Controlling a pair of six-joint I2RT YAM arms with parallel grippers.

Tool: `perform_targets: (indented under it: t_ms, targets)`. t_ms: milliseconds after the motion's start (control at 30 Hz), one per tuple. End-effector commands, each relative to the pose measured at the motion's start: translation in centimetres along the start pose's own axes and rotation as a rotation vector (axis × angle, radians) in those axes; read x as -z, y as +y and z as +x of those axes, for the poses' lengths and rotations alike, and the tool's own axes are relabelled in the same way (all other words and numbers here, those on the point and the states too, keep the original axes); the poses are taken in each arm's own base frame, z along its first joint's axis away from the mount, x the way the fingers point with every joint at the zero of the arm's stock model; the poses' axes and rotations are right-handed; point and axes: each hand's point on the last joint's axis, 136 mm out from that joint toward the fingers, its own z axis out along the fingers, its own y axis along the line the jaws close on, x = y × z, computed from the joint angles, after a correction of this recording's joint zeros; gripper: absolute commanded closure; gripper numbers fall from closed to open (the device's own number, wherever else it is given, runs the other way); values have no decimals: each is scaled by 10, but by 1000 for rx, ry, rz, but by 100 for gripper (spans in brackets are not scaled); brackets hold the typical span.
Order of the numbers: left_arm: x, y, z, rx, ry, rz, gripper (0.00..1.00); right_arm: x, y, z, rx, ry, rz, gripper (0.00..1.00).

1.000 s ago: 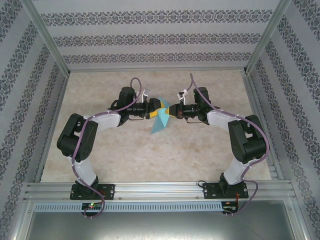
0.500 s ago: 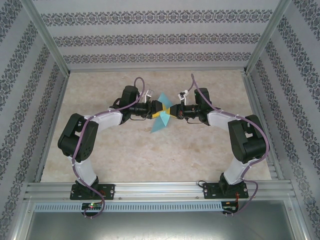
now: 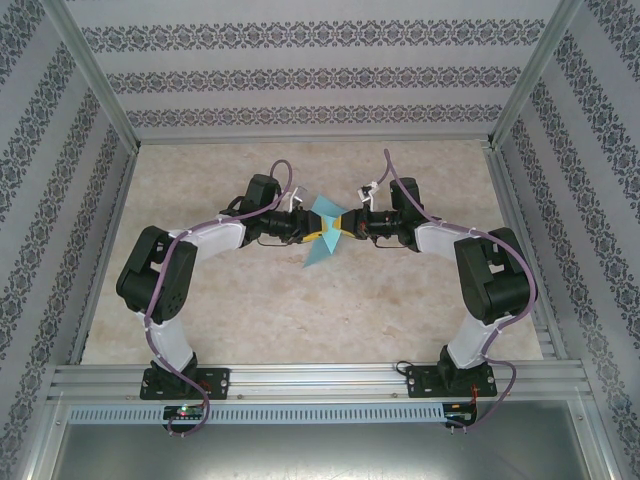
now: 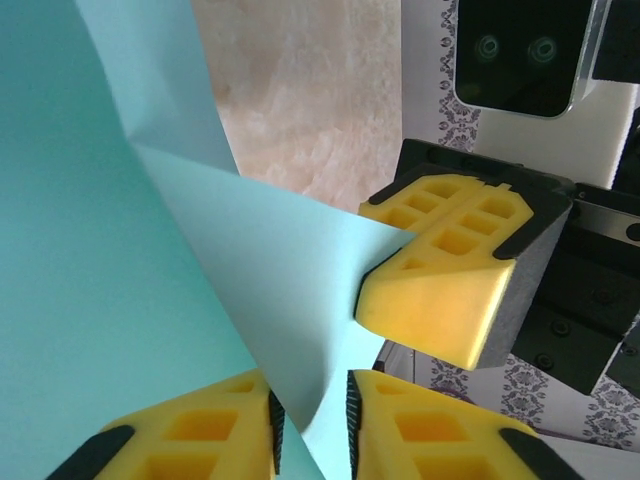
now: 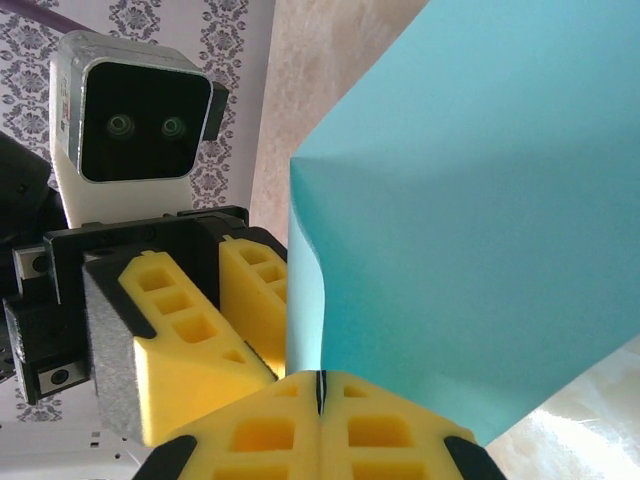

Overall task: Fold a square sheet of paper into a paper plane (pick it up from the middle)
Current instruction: Turn over the paper at the center of the table.

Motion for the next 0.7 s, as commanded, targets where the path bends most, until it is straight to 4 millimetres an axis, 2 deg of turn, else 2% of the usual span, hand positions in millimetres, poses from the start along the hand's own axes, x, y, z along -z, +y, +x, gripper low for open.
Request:
perform_targets:
  t_ms: [0,233,367,433,567,667]
  targets:
    - [-6,-4,1,-29,20,-3,77,1,-3,2,5,6,-15,99]
    - [-5,-3,-1,-23,17,-11,88,1,-3,1,3,3,-11,94]
    - [-5,-7,-4,-27,7,-10,91,5,-3,1,9,-9,9,81]
    - [-4,-10,-6,-31,0,-7,91,10,-3,1,12,-17,26,78]
    - [-4,-13,-9,-31,-14,-2,91,24,-10,1,1,-55,91,59]
    - [-4,-16,-13,-28,-28,14,91,32,-10,5,-6,-81,122,50]
